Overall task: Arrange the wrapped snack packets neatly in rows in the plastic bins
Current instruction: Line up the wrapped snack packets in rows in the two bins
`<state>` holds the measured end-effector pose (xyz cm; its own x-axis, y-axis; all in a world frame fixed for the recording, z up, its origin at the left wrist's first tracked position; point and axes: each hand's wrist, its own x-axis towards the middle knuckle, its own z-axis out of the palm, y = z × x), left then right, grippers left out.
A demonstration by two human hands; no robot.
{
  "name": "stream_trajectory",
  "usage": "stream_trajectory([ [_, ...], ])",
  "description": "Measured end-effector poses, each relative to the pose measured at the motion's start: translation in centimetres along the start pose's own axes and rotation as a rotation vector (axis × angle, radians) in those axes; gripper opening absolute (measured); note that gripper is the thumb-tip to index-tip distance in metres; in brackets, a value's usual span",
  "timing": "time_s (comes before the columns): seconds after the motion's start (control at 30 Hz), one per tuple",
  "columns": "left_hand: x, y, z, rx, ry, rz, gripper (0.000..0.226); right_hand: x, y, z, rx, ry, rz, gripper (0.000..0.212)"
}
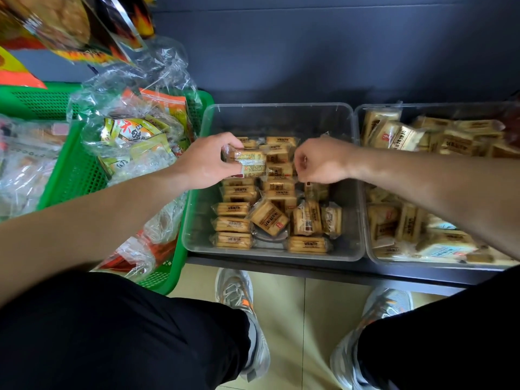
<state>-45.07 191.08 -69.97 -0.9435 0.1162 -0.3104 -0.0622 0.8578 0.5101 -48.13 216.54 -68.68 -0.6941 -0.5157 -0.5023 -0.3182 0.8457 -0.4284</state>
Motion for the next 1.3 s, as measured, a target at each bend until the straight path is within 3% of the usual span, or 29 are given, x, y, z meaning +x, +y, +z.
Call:
stream_trajectory([
  [0.17,0.0,-0.1,0.0,-0.001,-0.008,-0.006,0.045,-0.7,-0.3,4.7,-0.208,-0.223,0.028,0.036],
  [0.23,0.0,-0.1,0.0,-0.004,-0.006,-0.006,0.045,-0.5,-0.7,5.8,-0.238,-0.175,0.037,0.037],
  [0.33,0.0,-0.1,0.0,-0.007,0.000,-0.012,0.045,0.0,-0.8,6.0,-0.097,-0.167,0.091,0.036],
  [0.47,0.1,-0.1,0.1,-0.013,-0.004,-0.018,0.045,-0.2,-0.6,2.2,0.029,-0.170,0.114,0.023],
  [0.67,-0.1,-0.1,-0.1,-0.015,-0.003,-0.027,0.045,-0.4,0.9,-3.4,0.044,0.191,0.136,0.021],
  [0.77,-0.1,0.1,-0.1,-0.013,-0.001,-0.024,0.045,0.1,1.6,-3.1,-0.306,0.322,0.193,0.048],
  [0.83,-0.2,0.2,-0.1,-0.027,0.002,-0.032,0.045,0.2,1.7,-2.5,-0.394,0.386,0.147,0.062],
  [1.0,-0.3,1.0,-0.4,-0.171,-0.045,-0.007,0.044,0.2,0.2,-0.9,0.005,0.313,-0.109,0.052],
  [1.13,-0.3,1.2,-0.4,-0.075,-0.063,0.023,0.044,0.6,-1.1,1.5,0.060,0.307,-0.092,0.023],
  [1.2,-0.5,1.0,-0.5,-0.053,-0.060,0.028,0.044,0.6,-1.4,3.0,0.084,0.327,-0.075,0.034],
  [1.3,-0.7,0.8,-0.8,-0.062,-0.073,0.035,0.047,1.0,-1.8,4.0,0.134,0.382,-0.109,0.072],
])
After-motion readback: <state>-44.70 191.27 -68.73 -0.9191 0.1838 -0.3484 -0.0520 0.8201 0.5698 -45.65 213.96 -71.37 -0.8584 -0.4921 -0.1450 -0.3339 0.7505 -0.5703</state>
